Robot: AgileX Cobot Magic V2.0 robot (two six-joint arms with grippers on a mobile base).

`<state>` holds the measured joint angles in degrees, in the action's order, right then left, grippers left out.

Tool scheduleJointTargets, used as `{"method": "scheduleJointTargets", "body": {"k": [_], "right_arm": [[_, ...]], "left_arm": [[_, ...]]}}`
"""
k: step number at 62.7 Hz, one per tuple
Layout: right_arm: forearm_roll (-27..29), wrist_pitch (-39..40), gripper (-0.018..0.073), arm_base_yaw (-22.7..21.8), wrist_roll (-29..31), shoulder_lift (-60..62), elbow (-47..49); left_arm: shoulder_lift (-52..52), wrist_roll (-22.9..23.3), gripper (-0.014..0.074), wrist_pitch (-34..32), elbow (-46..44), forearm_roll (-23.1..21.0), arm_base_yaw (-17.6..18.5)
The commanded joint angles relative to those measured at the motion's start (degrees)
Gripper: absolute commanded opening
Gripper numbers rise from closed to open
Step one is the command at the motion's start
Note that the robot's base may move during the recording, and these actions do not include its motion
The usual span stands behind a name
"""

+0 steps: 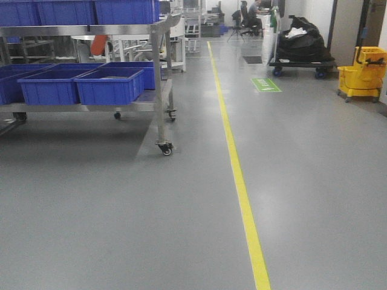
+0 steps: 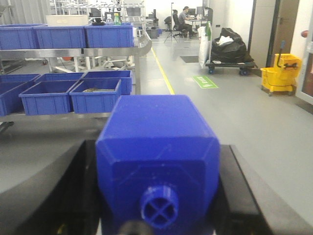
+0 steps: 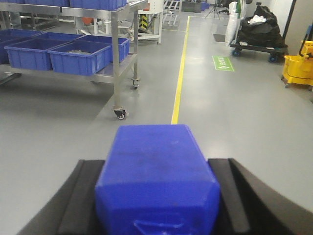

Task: Pick and sort blue part to right shelf
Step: 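Turn the base away from the table and drive along the aisle, then drive the base up to the shelf of blue bins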

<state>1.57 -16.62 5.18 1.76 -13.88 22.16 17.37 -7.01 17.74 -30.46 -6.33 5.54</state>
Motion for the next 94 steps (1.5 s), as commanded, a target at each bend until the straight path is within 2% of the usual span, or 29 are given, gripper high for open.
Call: {"method": "scheduleJointTargets", "body": {"k": [1, 94], "right_arm": [[0.04, 5.32, 0.0372, -0.45, 0.54, -0.48, 1.75], [0.04, 5.32, 0.0372, -0.45, 0.54, -0.48, 1.75]], "left_arm": [[0.43, 0.26, 0.0332, -5.37, -1.6, -0.31, -0.03], [0.43, 0.26, 0.0332, -5.37, -1.6, -0.31, -0.03]]}}
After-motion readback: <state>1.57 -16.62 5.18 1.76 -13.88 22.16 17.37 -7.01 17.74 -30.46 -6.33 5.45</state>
